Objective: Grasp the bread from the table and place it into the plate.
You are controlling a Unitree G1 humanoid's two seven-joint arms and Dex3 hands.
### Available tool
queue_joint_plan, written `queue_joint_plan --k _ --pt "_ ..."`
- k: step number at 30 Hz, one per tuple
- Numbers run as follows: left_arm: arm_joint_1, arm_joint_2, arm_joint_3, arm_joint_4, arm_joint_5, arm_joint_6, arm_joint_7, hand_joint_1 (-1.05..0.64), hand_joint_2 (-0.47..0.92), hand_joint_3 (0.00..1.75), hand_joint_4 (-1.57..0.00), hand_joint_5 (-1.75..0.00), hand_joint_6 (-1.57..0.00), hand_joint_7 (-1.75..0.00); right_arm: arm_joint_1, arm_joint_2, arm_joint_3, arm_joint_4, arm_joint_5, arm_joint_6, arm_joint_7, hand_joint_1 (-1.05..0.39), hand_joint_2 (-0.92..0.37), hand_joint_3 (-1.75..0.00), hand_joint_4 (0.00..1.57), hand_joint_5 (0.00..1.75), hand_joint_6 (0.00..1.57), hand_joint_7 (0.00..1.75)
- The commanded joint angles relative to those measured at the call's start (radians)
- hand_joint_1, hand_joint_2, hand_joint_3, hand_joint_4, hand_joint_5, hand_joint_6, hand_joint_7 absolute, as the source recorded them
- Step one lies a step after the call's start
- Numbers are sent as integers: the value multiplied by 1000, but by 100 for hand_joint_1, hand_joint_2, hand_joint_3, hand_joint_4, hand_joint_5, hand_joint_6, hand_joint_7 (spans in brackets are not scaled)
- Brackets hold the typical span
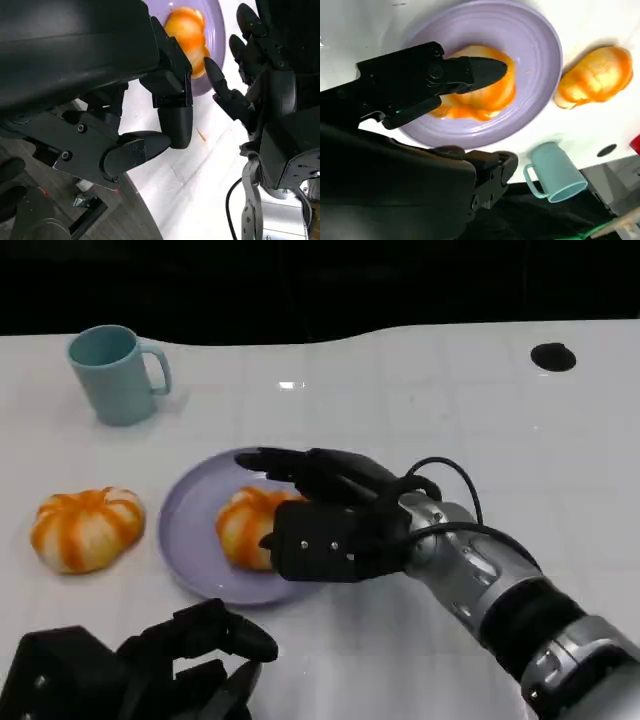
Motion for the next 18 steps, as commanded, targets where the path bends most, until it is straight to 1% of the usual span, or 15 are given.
queue_joint_plan --k 1,6,10,14,18 --pt "4 9 2 0 8 -5 7 -27 75 79 -66 -175 -61 -132 -1 -21 10 -53 -4 32 27 -75 -92 -34 0 0 6 0" --pt "3 7 2 10 6 -20 0 -26 75 80 -66 -175 -61 -132 26 -40 14 -102 -4 38 41 -79 -92 -36 1 1 7 0" --pt "4 6 3 6 0 -7 4 -27 75 80 -67 -175 -61 -133 59 -69 20 -161 -10 26 46 -78 -92 -37 4 2 9 1" --pt "6 8 -2 3 10 -10 8 -27 75 79 -68 -175 -62 -132 113 -111 21 -251 -17 6 38 -76 -92 -36 7 4 11 2" --pt "-1 6 2 6 5 -3 7 -27 75 79 -68 -175 -62 -131 204 -172 4 -396 -4 -25 34 -71 -92 -29 15 10 16 5"
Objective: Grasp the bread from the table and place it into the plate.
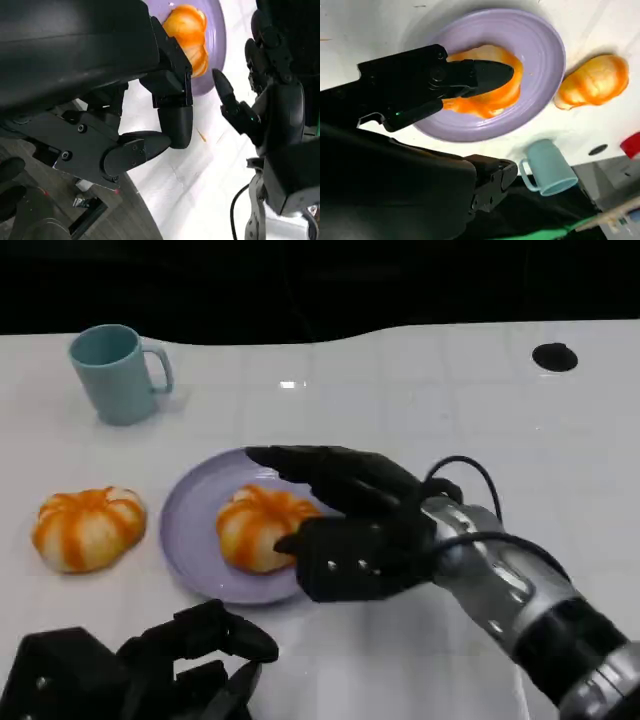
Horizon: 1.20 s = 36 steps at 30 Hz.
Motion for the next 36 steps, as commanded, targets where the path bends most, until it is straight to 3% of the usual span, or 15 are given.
queue_joint_plan --k 1,3,4,6,10,12,13,16,18,19,20,23,28,36 --pt "-4 7 5 5 4 1 6 -28 75 79 -68 -175 -62 -132 88 -69 -23 -139 14 -39 -11 -70 -92 -27 17 12 18 5" --pt "-7 8 6 10 2 -3 3 -28 74 79 -68 -175 -62 -132 139 -94 -43 -200 31 -69 -20 -68 -92 -23 18 21 22 7" --pt "-7 8 6 12 2 -5 2 -28 74 79 -68 -175 -62 -132 155 -102 -49 -220 36 -77 -21 -67 -92 -22 12 43 25 7" --pt "-8 8 8 17 -1 -12 -1 -28 74 80 -67 -175 -62 -132 196 -122 -64 -267 48 -97 -28 -65 -92 -20 7 64 28 8" --pt "-8 5 9 23 -4 -17 -1 -28 74 82 -70 -175 -63 -132 283 -144 -102 -361 83 -132 -44 -57 -92 -18 17 80 41 15" --pt "-9 7 8 24 -2 -19 -2 -27 73 83 -71 -175 -62 -132 326 -153 -119 -399 93 -157 -64 -52 -92 -21 21 98 46 31" --pt "-9 8 8 24 0 -19 -2 -27 73 84 -71 -175 -62 -133 344 -155 -127 -412 97 -170 -76 -49 -92 -21 25 106 42 55" --pt "-12 11 6 26 6 -20 0 -27 73 85 -71 -175 -62 -133 407 -155 -155 -458 132 -200 -90 -41 -92 -20 36 121 42 89" --pt "-15 10 5 26 5 -13 1 -28 73 85 -71 -175 -62 -133 445 -158 -173 -487 157 -226 -92 -38 -84 -36 42 134 41 113" --pt "-16 10 5 25 4 -8 3 -28 73 84 -69 -175 -62 -134 462 -161 -181 -501 169 -238 -91 -35 -70 -65 45 142 41 123" --pt "-17 10 6 24 3 -4 4 -28 73 84 -68 -175 -62 -134 477 -164 -188 -513 178 -247 -88 -34 -63 -80 47 147 43 127" --pt "-19 10 7 24 -2 1 1 -28 73 84 -68 -175 -61 -133 514 -180 -205 -546 200 -258 -74 -29 -54 -98 52 152 51 124" --pt "-20 11 9 19 -4 13 4 -29 73 82 -68 -175 -60 -133 576 -209 -233 -600 229 -271 -55 -24 -49 -106 65 155 65 119" --pt "-23 17 3 28 6 -5 -3 -30 74 79 -68 -175 -61 -133 678 -256 -288 -691 241 -289 -44 -23 -44 -118 71 174 71 138"
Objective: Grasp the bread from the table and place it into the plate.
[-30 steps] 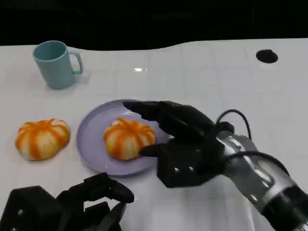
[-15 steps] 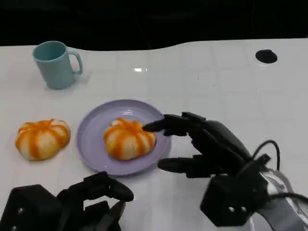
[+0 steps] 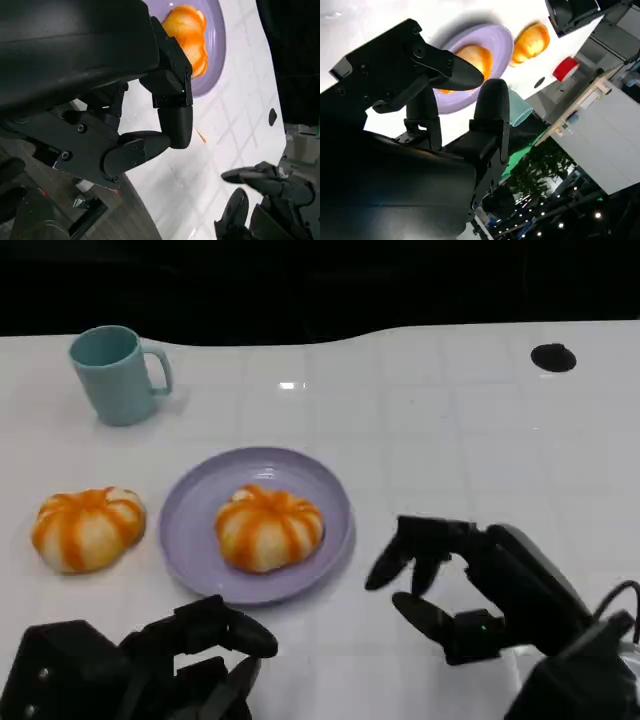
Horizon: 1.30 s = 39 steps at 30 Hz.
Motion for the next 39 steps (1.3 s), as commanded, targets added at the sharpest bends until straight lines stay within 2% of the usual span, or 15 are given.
queue_joint_plan --k 1,10,15,25,31,39 --pt "-1 13 3 9 4 -9 -3 -30 74 79 -68 -175 -61 -133 56 -46 -42 -63 12 -16 7 -23 -44 -118 72 174 71 140" --pt "-3 18 9 8 -6 -2 -6 -31 75 77 -68 -175 -62 -133 165 -106 -109 -165 24 25 47 -23 -42 -120 73 175 69 143" --pt "-2 11 10 4 -13 7 0 -32 75 76 -69 -175 -63 -133 206 -127 -139 -191 20 22 54 -20 -40 -123 76 170 76 137" --pt "-4 18 16 2 -17 9 -3 -32 75 75 -67 -175 -63 -131 265 -119 -182 -201 3 52 38 -17 -36 -127 77 174 77 136" --pt "-7 20 21 2 -18 14 -3 -33 75 74 -67 -175 -63 -130 271 -105 -177 -174 -29 57 7 -19 -36 -125 77 174 77 137" --pt "-8 20 24 -3 -13 20 4 -33 75 73 -68 -175 -65 -130 271 -94 -165 -127 -59 22 -42 -23 -37 -122 84 174 81 136"
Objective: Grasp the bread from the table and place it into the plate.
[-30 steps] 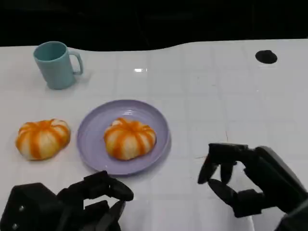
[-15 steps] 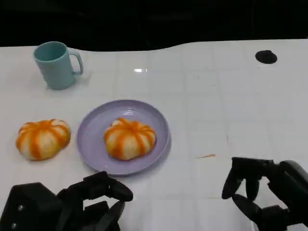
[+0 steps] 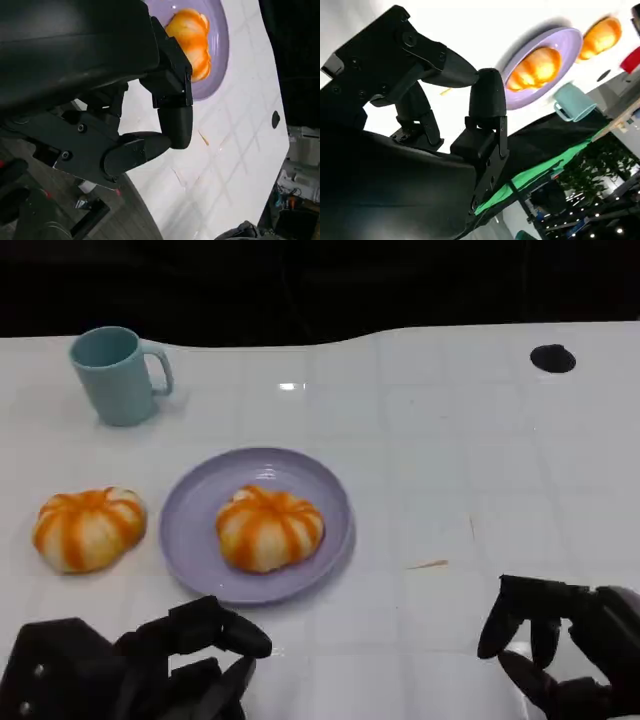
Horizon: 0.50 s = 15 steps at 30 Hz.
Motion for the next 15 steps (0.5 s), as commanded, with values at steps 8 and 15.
queue_joint_plan --k 8,15 --pt "-5 8 19 -1 -8 0 -4 -31 75 74 -68 -175 -64 -128 -3 4 5 42 -26 -46 -54 -24 -34 -124 87 173 83 134" --pt "-4 12 21 -6 -8 7 -4 -29 76 74 -68 -175 -64 -129 2 4 11 31 -32 -36 -56 -25 -34 -124 87 171 84 133"
